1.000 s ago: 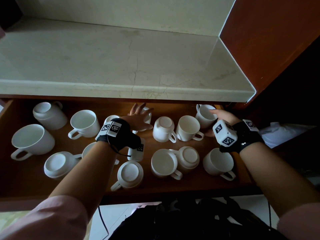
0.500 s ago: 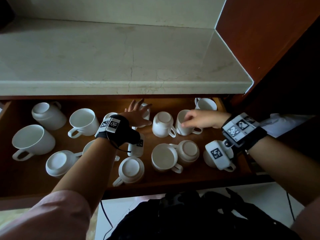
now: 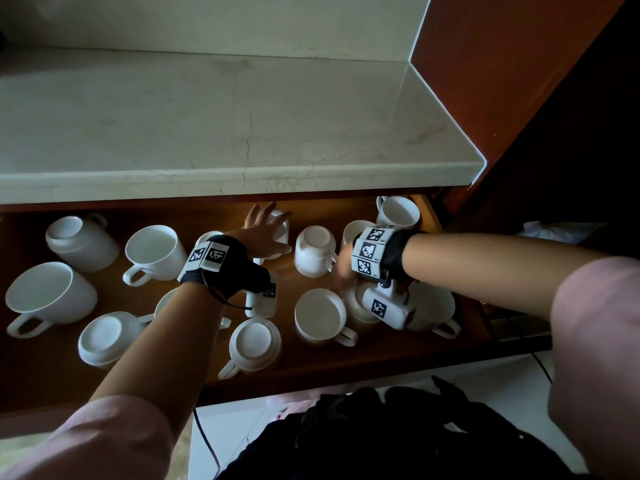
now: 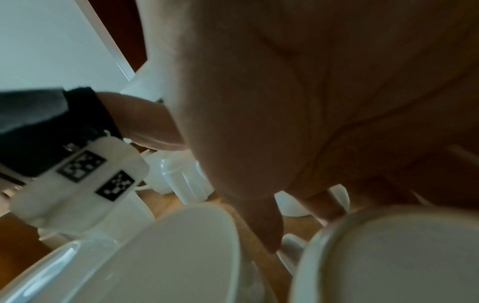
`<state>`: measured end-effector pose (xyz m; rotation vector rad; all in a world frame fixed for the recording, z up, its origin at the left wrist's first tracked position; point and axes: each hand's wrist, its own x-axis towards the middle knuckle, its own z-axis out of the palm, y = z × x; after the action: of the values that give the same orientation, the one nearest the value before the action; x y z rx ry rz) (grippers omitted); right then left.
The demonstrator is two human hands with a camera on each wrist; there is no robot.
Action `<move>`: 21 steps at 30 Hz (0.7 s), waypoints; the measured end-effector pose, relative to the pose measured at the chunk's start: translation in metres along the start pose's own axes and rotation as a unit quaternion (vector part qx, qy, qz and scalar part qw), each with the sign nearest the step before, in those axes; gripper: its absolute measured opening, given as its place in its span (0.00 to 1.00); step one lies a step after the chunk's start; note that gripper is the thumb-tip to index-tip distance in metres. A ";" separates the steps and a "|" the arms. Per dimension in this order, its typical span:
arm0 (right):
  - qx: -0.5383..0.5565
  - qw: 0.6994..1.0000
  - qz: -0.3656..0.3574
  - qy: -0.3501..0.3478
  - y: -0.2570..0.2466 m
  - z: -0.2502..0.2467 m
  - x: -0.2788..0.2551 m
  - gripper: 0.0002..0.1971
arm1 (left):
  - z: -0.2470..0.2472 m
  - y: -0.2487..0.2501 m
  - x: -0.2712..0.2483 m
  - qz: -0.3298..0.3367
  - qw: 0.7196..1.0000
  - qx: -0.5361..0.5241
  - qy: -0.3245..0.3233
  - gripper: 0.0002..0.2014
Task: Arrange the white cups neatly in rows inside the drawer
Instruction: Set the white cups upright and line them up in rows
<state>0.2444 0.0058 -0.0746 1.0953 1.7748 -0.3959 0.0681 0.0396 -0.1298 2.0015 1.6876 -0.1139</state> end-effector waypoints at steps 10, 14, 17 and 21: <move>-0.214 0.974 -0.038 0.070 0.003 -0.004 -0.001 0.25 | -0.003 0.003 -0.003 -0.001 1.000 0.014 -0.006 0.38; -0.092 0.993 -0.045 0.053 -0.002 -0.003 -0.003 0.12 | -0.002 0.003 -0.002 -0.003 1.000 0.011 -0.003 0.38; -0.100 0.994 -0.038 0.024 -0.007 -0.002 0.006 0.11 | -0.001 0.003 -0.002 -0.001 1.000 0.013 0.000 0.38; -0.075 0.997 -0.005 0.019 -0.006 0.004 0.010 0.13 | -0.002 0.001 0.000 -0.003 1.000 0.011 -0.007 0.38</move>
<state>0.2405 0.0049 -0.0867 0.9947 1.8132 -0.2433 0.0688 0.0402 -0.1278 2.0061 1.6899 -0.1490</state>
